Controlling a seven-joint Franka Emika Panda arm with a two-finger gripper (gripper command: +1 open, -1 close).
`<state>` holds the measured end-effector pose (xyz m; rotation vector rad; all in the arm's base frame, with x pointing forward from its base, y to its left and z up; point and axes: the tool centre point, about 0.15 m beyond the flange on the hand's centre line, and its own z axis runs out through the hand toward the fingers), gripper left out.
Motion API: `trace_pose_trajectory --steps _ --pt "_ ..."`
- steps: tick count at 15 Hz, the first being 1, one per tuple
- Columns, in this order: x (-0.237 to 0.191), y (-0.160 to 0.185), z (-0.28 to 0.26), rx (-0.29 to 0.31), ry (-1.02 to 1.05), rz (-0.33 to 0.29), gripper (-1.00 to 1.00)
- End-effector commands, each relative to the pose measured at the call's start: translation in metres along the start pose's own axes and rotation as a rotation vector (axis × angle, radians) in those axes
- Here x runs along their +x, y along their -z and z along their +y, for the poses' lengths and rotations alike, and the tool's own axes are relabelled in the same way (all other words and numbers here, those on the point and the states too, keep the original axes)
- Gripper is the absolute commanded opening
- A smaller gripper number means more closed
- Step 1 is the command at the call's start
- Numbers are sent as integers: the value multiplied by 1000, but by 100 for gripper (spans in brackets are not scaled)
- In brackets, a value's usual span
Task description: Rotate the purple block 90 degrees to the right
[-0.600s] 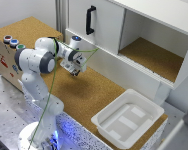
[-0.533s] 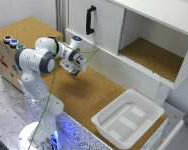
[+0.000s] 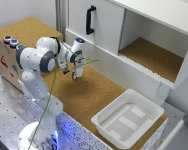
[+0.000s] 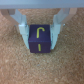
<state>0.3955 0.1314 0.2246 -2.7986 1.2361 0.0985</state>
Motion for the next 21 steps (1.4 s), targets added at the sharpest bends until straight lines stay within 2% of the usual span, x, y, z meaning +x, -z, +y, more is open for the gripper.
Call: trace_pose_trajectory --steps 1,2,5,7,9,10,11,13,14,16,17,21 --pt "30 9 11 1 -196 99 -100" --pt "35 11 17 26 -254 111 -100" --pt "40 -13 22 110 -406 65 -100" --pt "28 -14 32 161 -535 112 -100" --pt "19 -14 42 142 -656 122 -100" --pt "15 -15 47 145 -704 128 -100" --pt "14 -17 49 181 -734 125 -100" --pt "20 -9 44 170 -732 127 -100" --pt "22 -4 40 184 -729 137 100" --pt "21 3 37 238 -723 153 100" --pt "20 11 33 242 -696 171 100" --pt "-12 38 25 266 -587 177 100"
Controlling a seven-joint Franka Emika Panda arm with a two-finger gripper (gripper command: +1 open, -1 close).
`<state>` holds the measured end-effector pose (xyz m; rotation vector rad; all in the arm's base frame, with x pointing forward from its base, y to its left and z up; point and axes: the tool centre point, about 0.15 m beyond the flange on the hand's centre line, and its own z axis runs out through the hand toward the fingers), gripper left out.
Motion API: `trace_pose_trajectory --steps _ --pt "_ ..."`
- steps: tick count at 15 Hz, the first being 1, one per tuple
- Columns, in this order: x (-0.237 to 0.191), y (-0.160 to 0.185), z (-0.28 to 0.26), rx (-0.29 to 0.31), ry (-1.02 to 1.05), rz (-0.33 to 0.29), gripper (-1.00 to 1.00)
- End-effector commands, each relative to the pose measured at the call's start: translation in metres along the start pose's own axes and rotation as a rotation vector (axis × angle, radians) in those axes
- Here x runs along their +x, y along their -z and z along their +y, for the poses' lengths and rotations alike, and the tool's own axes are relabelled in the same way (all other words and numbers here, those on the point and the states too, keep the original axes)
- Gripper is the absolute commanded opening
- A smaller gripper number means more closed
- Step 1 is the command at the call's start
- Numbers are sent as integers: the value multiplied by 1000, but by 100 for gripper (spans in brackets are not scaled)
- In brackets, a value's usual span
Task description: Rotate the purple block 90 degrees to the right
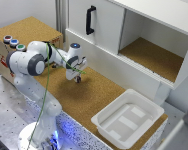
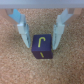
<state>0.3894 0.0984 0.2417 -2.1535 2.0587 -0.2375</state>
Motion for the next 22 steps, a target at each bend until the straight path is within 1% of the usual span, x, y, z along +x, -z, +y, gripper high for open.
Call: trace_pose_trajectory --steps 1,2,3,4,5,6,7,8,9,10,11,12,13,14,15,16,17,18,19,21,22 --pt "-31 32 14 58 143 -36 100" --pt "-35 39 14 53 193 -39 100" --pt "-36 49 11 44 293 -66 100" --pt "-34 54 8 26 349 -93 100" --pt "-31 62 5 -2 456 -154 100" --pt "-32 71 3 -72 554 -154 100" --pt "-34 75 3 -124 663 -168 100" --pt "-34 72 5 -191 761 -204 100" --pt "-35 69 12 -217 828 -224 100" --pt "-40 63 15 -323 963 -217 100" --pt "-47 53 16 -466 1110 -201 100" --pt "-49 46 21 -427 1229 -227 100" --pt "-46 36 29 -376 1329 -239 100" --pt "-40 22 36 -367 1397 -263 100" --pt "-32 11 42 -271 1473 -298 100" --pt "-31 3 43 -231 1563 -292 100" --pt "-30 -7 42 -205 1636 -269 100" --pt "-26 -17 39 -174 1669 -280 100" --pt "-20 -26 35 -155 1687 -287 100" --pt "-8 -30 23 -118 1699 -270 100" --pt "-1 -23 17 -90 1691 -249 100"
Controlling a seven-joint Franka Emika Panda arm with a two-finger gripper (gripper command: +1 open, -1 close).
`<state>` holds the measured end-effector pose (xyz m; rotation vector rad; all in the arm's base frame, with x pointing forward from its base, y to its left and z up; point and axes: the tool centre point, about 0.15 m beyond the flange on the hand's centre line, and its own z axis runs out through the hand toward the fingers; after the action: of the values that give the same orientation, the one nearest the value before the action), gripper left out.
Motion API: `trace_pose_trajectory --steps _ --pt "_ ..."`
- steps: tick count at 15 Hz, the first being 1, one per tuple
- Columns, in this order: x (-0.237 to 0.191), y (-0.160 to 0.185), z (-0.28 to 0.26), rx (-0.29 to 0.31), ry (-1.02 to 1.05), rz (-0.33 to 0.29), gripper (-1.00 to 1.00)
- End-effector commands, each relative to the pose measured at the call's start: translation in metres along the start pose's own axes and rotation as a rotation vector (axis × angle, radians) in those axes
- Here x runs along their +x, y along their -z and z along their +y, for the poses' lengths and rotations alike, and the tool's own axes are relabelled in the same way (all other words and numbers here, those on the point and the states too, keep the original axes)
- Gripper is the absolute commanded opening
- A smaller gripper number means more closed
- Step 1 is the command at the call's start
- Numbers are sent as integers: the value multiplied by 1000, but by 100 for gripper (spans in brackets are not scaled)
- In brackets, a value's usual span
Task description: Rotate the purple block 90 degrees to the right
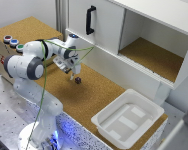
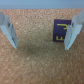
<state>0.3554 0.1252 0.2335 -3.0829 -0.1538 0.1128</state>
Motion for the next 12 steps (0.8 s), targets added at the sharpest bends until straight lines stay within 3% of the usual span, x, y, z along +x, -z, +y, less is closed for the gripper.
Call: trace_pose_trajectory --steps 1,3,4,8,12 --pt "22 -4 33 25 90 101 100" --pt "21 9 32 -15 87 104 100" --pt "20 10 33 7 82 104 100" --pt "28 -2 29 -41 141 72 100" --pt "49 -4 38 -117 211 115 100"
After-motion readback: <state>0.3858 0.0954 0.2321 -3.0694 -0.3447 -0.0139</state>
